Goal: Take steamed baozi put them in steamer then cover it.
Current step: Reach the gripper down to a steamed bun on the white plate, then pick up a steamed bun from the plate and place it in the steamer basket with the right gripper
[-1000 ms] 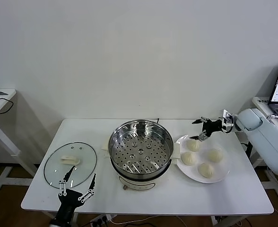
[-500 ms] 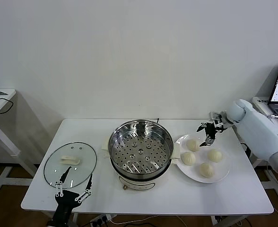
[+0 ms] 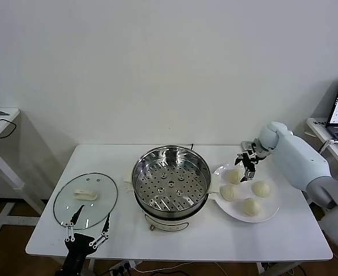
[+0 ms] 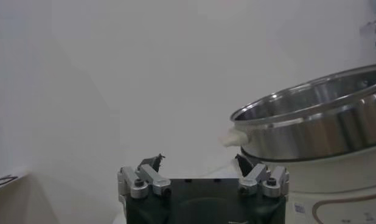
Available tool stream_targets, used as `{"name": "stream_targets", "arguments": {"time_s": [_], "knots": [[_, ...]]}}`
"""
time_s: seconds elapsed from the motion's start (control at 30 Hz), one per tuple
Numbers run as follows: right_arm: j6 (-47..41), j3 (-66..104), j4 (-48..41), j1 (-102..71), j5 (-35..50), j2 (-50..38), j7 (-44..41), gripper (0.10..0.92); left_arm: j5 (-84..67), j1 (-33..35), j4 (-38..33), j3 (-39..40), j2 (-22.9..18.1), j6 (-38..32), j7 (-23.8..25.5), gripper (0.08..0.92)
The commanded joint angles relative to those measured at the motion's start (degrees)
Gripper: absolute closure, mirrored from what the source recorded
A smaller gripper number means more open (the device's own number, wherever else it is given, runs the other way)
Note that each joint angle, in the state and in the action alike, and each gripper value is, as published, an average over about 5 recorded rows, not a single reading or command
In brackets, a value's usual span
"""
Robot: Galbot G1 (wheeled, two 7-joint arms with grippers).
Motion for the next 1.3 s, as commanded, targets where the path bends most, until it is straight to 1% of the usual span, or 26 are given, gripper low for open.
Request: {"name": "stream_targets", "arguments": {"time_s": [0.03, 0.3, 0.43, 0.5, 0.6, 0.7, 0.83, 0.9, 1.0, 1.07, 1.17, 1.3], "knots": [[0.31, -0.49, -2.01, 0.41, -1.87, 1.79, 0.50, 0.203, -0.15, 0.02, 0.12, -0.17, 0.04, -0.10, -0.03, 0.177], [0.72, -0.25, -3.78, -0.13, -2.88, 2.92, 1.81, 0.207, -0.24, 0.05, 0.13, -0.18, 0.02, -0.37, -0.08, 0.177], [0.86, -0.21, -4.22, -0.13, -2.97, 3.33, 2.46, 0.269, -0.34, 0.03, 0.00, -0.37, 0.03, -0.50, -0.13, 0.177], [0.86, -0.34, -4.16, -0.16, -3.05, 3.34, 2.41, 0.318, -0.37, 0.07, -0.08, -0.41, -0.02, -0.58, -0.16, 0.177], [0.92, -0.43, -3.98, -0.22, -3.05, 3.21, 2.37, 0.360, -0.38, 0.15, -0.08, -0.44, -0.10, -0.76, -0.19, 0.177], [1.20, -0.60, -2.90, -0.03, -2.75, 2.83, 2.56, 0.365, -0.39, 0.24, -0.04, -0.46, -0.11, -0.92, -0.23, 0.177], [2.09, -2.79, 2.76, 1.15, 0.78, 0.13, 2.52, 0.363, -0.62, 0.29, -0.58, -0.47, -0.11, -0.74, -0.29, 0.177], [4.00, -4.02, 6.49, 2.47, 3.04, -1.69, 2.51, 0.360, -0.71, 0.31, -0.95, -0.47, -0.13, -0.55, -0.34, 0.177], [9.66, -6.36, 13.43, 5.93, 4.54, -4.56, 2.31, 0.354, -0.77, 0.38, -1.28, -0.53, -0.05, -0.48, -0.38, 0.177], [13.58, -9.25, 19.55, 9.81, 5.79, -6.71, 1.94, 0.351, -0.80, 0.47, -1.40, -0.64, 0.02, -0.56, -0.40, 0.177], [17.49, -14.96, 28.55, 16.47, 8.93, -9.27, 1.47, 0.345, -0.84, 0.59, -1.65, -0.74, 0.05, -0.63, -0.42, 0.177], [20.83, -20.99, 37.09, 24.83, 11.53, -9.82, 1.12, 0.335, -0.86, 0.69, -2.07, -0.62, -0.05, -0.61, -0.44, 0.177]]}}
